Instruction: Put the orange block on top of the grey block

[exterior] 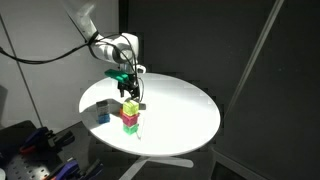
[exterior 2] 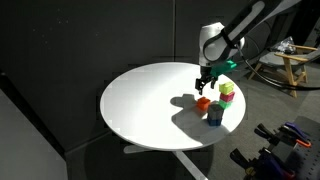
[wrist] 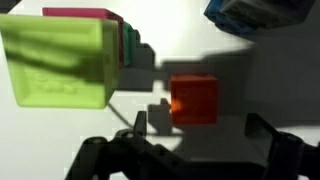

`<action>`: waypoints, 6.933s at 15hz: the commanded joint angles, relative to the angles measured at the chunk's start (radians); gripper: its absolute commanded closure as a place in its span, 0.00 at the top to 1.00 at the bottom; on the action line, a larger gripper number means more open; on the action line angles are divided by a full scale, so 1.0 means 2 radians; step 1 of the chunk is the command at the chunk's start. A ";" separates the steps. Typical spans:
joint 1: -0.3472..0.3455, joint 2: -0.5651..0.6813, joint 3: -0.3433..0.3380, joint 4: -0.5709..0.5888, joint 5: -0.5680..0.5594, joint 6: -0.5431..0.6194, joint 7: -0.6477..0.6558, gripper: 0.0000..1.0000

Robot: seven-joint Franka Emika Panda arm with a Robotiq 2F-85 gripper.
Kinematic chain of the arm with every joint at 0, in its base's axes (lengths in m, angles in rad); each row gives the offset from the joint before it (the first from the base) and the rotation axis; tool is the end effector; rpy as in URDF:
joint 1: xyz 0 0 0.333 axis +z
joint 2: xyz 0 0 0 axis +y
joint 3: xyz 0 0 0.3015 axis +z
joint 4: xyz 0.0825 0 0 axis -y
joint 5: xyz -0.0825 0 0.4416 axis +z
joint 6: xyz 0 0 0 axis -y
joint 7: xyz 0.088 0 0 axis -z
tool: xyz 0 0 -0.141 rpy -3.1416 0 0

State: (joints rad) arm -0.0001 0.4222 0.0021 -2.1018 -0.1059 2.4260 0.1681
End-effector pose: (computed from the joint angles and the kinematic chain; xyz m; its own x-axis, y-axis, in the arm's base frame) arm 0.5957 -0.0015 0.1131 0.9924 -0.0858 -0.0887 -0.0792 -0.9939 0.0763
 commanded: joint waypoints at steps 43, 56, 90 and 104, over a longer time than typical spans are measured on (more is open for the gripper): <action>0.016 0.108 -0.013 0.087 0.009 -0.019 -0.010 1.00; 0.016 0.107 -0.014 0.090 0.006 -0.034 -0.012 1.00; 0.037 0.065 -0.026 0.082 -0.011 -0.070 0.002 0.30; 0.034 0.015 -0.016 0.059 -0.011 -0.063 -0.012 0.30</action>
State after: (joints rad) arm 0.0666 0.5093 -0.0345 -1.9439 -0.1282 2.3094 0.1661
